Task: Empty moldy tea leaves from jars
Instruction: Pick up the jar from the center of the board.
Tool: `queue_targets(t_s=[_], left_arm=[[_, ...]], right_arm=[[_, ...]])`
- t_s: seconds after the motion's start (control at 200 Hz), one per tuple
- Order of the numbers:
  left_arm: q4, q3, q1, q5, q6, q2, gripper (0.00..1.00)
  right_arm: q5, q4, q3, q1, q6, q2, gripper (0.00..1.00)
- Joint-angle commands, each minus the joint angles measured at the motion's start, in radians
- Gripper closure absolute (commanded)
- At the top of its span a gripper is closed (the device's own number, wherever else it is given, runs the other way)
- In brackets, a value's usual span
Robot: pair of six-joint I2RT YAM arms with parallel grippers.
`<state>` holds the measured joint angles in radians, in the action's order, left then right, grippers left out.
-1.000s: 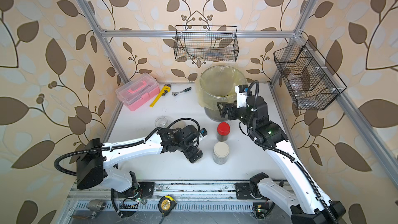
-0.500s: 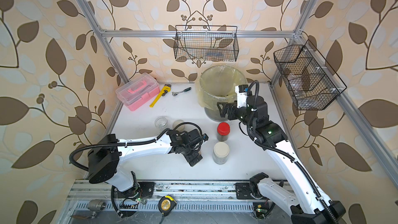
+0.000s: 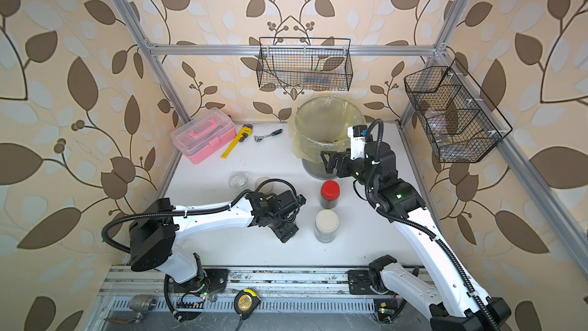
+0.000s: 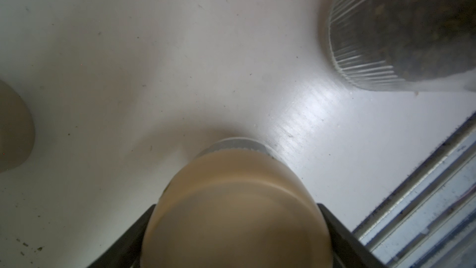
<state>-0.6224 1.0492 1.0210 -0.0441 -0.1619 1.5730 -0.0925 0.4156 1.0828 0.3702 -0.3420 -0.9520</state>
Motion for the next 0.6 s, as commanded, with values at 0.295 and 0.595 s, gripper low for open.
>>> queue_targets(t_s=[0.295,0.595], left_arm=[[-0.132,0.229,-0.168,0.007,-0.155,-0.315,0.47],[-0.244,0.429,-0.194,0.109,-0.184,-0.387,0.48]], right_arm=[[-0.130,-0.401,-0.354,0.206,0.443,0.304,0.00],[-0.123,-0.730,-0.559,0.468,0.787,0.204,0.00]])
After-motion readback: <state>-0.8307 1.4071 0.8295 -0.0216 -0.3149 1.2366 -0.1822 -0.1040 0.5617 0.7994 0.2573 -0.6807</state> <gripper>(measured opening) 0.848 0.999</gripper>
